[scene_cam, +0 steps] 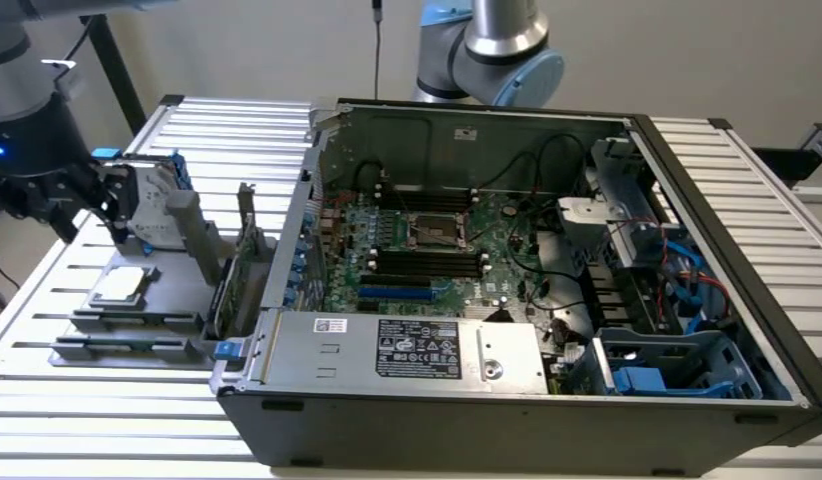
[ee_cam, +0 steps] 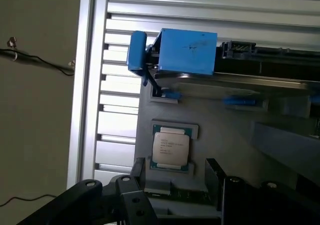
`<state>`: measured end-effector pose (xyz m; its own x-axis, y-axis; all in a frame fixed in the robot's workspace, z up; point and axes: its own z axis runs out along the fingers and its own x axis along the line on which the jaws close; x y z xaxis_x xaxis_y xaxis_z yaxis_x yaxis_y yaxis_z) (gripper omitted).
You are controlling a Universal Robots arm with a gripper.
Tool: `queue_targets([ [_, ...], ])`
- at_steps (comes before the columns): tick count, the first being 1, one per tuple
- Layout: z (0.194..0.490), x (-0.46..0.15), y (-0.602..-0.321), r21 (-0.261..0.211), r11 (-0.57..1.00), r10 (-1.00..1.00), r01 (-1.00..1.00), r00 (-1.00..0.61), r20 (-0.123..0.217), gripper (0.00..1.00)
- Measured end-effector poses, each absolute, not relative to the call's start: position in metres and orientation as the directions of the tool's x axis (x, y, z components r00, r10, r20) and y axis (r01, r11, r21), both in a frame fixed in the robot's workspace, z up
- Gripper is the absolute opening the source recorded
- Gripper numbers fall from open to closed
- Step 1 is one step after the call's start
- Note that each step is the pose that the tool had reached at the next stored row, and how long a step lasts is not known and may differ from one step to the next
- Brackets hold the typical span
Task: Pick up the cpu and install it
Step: 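Pick up the cpu and move it towards the insertion slot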
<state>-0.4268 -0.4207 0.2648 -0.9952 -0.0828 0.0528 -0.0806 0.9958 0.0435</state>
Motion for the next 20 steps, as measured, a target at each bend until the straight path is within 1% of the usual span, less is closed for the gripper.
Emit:
queue_targets([
  [20, 0.228, -0.428, -0.423, 0.044, 0.995, -0.089, -0.086, -0.995, 0.053, 0.60],
])
